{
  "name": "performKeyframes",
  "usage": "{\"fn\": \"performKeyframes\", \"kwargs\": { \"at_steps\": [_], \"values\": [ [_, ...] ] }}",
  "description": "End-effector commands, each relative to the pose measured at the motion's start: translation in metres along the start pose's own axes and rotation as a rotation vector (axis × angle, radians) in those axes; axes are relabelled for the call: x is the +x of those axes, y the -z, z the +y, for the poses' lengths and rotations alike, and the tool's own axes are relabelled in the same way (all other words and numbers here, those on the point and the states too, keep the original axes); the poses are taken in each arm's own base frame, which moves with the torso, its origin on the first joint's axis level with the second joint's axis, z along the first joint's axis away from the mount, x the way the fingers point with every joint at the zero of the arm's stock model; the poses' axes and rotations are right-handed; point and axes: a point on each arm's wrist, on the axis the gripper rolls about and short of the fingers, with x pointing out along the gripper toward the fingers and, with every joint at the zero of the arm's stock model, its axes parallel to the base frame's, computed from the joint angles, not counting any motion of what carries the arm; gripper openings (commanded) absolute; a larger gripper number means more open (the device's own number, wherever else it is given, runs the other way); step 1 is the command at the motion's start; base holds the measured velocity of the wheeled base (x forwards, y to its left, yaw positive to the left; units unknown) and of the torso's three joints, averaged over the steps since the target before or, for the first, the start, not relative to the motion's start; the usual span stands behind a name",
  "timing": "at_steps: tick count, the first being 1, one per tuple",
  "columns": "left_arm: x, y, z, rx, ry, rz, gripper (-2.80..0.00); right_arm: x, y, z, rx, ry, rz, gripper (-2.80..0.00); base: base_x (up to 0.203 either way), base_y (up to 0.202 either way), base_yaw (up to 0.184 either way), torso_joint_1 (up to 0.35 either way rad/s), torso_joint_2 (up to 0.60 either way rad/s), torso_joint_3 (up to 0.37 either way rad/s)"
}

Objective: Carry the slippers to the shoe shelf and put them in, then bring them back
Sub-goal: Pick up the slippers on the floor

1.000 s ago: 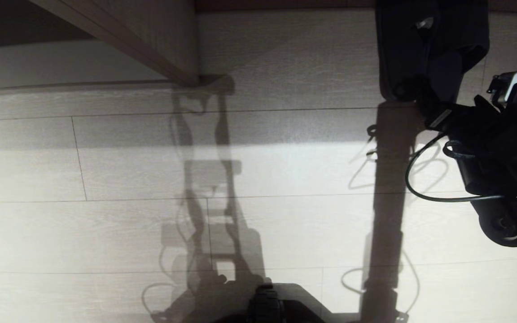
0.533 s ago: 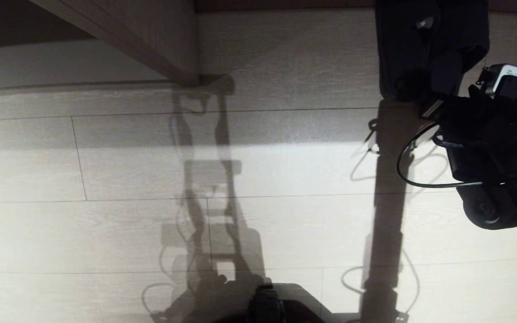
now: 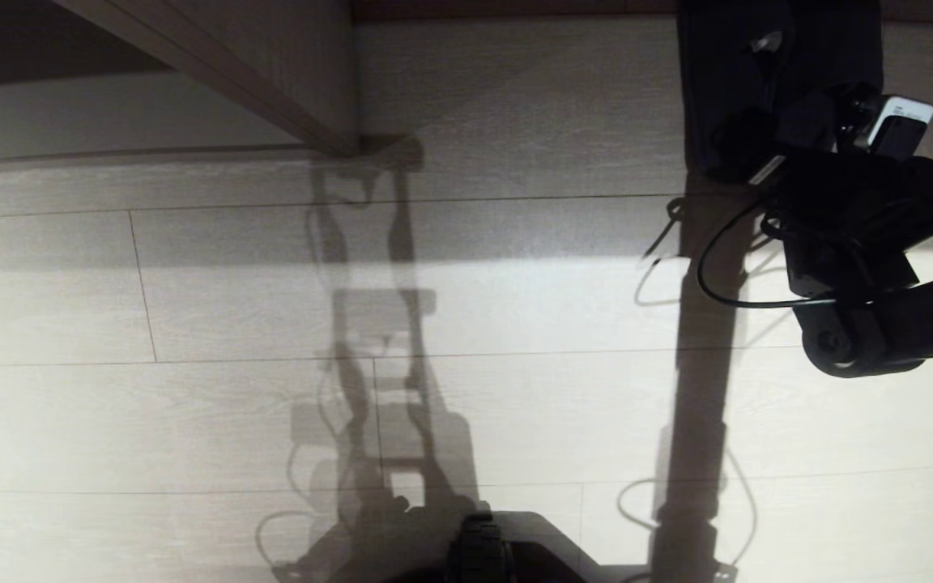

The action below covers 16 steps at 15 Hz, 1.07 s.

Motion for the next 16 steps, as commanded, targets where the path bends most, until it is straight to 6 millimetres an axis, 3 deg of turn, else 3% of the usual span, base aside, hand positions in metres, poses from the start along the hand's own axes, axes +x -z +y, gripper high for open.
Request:
{"fn": "performKeyframes", "kwargs": {
  "at_steps": [1,16],
  "values": [
    [0.0,0.0,0.0,0.0,-0.001,-0.001,-2.8,0.005,0.008,0.002,0.002,0.003,-0.012,0.0,0.0,0.0,0.0,0.0,0.0,0.0],
    [0.0,0.0,0.0,0.0,-0.001,0.0,-2.8,0.044,0.003,0.014,0.019,0.013,-0.188,0.0,0.0,0.0,0.0,0.0,0.0,0.0]
  ]
}}
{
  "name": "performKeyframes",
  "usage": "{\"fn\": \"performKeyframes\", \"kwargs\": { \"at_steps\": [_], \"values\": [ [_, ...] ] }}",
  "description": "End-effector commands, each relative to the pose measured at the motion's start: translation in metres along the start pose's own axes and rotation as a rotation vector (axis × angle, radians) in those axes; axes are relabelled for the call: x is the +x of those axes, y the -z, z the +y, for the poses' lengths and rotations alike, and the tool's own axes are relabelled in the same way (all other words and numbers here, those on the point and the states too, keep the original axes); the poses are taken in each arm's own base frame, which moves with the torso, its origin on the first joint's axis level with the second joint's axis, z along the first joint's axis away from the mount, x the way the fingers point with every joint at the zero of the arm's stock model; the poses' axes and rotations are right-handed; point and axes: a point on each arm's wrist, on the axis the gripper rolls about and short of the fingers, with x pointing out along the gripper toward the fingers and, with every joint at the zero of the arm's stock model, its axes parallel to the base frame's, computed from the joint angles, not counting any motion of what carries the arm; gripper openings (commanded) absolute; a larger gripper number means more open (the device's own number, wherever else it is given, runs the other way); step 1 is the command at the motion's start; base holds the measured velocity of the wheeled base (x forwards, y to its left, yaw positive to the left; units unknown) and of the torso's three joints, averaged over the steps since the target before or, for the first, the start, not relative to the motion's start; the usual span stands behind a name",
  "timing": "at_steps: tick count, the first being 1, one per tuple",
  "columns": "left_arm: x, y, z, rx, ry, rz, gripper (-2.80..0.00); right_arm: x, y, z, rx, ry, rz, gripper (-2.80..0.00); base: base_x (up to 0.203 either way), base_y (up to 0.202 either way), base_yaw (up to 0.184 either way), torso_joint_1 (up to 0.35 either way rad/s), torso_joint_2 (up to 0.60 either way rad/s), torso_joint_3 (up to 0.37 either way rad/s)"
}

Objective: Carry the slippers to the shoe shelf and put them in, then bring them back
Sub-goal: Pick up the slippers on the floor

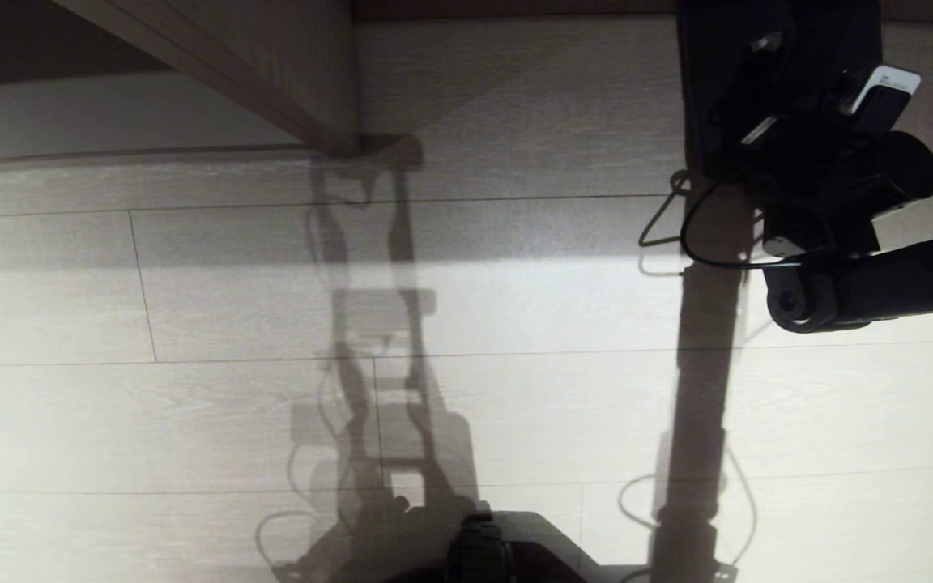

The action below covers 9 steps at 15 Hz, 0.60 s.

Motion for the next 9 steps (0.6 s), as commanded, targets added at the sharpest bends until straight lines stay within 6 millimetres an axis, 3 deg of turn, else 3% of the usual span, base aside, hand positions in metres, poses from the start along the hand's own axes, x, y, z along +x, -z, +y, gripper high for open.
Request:
{"fn": "performKeyframes", "kwargs": {
  "at_steps": [1,9],
  "values": [
    [0.0,0.0001,0.0,0.0,-0.001,0.0,-2.8,0.0038,0.0034,0.0015,0.003,0.004,-0.021,0.0,0.0,0.0,0.0,0.0,0.0,0.0],
    [-0.0001,-0.0003,0.0,0.0,-0.001,-0.001,-2.8,0.0057,0.0088,0.0025,0.002,0.005,-0.027,0.0,0.0,0.0,0.0,0.0,0.0,0.0]
  ]
}}
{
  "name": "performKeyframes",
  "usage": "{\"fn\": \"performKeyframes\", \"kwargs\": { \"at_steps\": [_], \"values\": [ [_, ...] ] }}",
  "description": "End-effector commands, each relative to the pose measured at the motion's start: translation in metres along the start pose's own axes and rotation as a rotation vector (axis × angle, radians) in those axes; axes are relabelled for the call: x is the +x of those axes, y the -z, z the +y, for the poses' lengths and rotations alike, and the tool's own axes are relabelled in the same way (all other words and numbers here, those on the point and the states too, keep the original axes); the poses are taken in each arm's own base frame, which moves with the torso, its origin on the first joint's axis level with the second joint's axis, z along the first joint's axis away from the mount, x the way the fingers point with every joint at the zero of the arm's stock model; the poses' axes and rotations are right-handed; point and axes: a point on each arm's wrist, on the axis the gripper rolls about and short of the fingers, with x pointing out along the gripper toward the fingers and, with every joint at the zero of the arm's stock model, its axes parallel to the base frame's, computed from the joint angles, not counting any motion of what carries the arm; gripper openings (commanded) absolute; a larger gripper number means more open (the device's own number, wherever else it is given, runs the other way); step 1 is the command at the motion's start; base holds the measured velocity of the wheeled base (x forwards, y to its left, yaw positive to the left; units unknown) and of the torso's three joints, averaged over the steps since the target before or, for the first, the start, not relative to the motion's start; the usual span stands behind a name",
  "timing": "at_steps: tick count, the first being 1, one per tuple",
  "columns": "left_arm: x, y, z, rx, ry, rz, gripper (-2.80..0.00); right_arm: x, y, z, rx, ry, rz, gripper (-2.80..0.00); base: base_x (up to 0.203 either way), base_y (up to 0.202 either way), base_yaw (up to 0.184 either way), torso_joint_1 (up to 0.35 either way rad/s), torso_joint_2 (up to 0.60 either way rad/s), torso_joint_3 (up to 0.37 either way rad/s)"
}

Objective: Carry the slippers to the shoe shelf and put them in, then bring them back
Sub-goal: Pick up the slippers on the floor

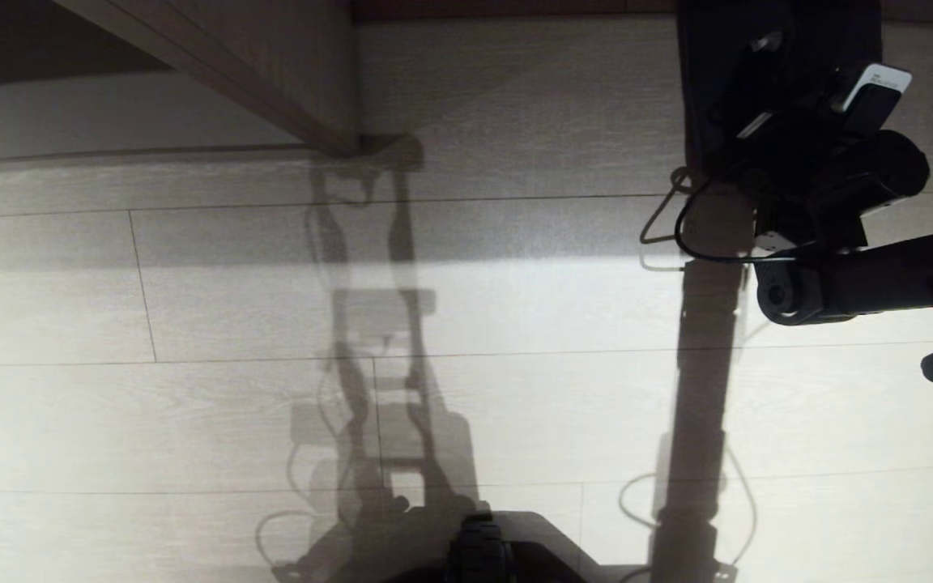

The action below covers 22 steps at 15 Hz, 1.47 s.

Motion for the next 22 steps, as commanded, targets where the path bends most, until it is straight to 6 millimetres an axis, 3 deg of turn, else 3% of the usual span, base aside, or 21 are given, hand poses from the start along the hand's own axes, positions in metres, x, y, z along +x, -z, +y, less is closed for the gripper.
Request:
{"fn": "performKeyframes", "kwargs": {
  "at_steps": [1,2,14,22],
  "values": [
    [0.0,0.0,0.0,0.0,-0.001,0.0,-2.8,0.0,0.001,0.0,0.001,0.004,-0.006,0.0,0.0,0.0,0.0,0.0,0.0,0.0],
    [0.0,0.0,0.0,0.0,-0.001,-0.002,-2.8,-0.001,0.001,0.0,0.001,0.002,-0.006,-2.8,0.0,0.0,0.0,0.0,0.0,0.0],
    [0.0,0.0,0.0,0.0,-0.001,0.0,-2.8,-0.002,-0.012,-0.002,0.004,0.002,-0.016,-2.8,0.0,0.0,0.0,0.0,0.0,0.0],
    [0.0,0.0,0.0,0.0,-0.001,-0.001,-2.8,-0.012,-0.074,-0.009,0.009,0.005,-0.024,-2.8,0.0,0.0,0.0,0.0,0.0,0.0]
  ]
}}
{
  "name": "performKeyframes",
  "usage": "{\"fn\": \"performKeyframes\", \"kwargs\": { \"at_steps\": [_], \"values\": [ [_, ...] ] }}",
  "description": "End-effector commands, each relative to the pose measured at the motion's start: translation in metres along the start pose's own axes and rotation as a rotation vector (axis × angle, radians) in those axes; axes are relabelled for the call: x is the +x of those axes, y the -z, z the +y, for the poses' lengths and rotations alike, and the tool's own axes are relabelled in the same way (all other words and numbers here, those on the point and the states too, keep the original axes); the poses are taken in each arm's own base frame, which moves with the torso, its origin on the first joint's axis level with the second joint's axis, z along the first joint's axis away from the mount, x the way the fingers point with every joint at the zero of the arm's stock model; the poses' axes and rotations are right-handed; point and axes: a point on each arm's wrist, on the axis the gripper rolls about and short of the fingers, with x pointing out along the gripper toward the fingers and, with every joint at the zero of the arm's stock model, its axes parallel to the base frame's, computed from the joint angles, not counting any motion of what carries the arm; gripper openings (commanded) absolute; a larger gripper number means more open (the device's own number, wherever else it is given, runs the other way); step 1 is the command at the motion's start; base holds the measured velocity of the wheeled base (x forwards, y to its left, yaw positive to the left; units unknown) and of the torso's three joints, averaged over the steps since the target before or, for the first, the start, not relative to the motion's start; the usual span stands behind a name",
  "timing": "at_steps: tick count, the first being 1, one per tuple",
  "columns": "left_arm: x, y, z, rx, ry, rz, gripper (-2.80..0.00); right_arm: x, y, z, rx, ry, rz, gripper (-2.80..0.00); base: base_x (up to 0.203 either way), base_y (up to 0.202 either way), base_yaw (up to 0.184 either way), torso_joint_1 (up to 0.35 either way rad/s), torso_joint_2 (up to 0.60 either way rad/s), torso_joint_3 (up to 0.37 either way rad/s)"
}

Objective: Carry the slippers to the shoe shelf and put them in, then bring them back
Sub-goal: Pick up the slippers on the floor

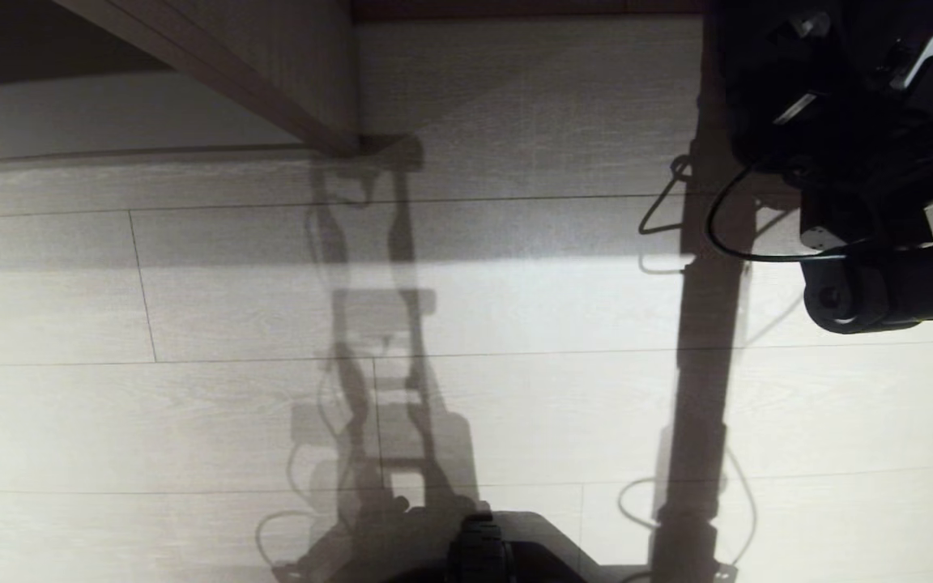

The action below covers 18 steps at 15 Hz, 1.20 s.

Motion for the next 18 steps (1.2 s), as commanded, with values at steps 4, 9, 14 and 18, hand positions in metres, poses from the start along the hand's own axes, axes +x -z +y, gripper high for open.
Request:
{"fn": "performKeyframes", "kwargs": {
  "at_steps": [4,9,14,18],
  "values": [
    [0.0,0.0,0.0,0.0,-0.001,0.0,-2.8,-0.019,-0.06,-0.006,0.013,-0.001,-0.002,-2.8,0.0,0.0,0.0,0.0,0.0,0.0],
    [0.0,0.0,0.0,0.0,-0.001,-0.001,-2.8,-0.058,-0.093,-0.014,-0.012,-0.026,0.125,-2.8,0.0,0.0,0.0,0.0,0.0,0.0],
    [0.0,0.0,0.0,0.0,-0.001,0.0,-2.8,-0.109,-0.147,-0.023,-0.023,-0.088,0.275,-2.8,0.0,0.0,0.0,0.0,0.0,0.0],
    [0.0,0.0,0.0,0.0,-0.001,0.0,-2.8,-0.148,-0.18,-0.035,-0.064,-0.144,0.452,-2.8,0.0,0.0,0.0,0.0,0.0,0.0]
  ]
}}
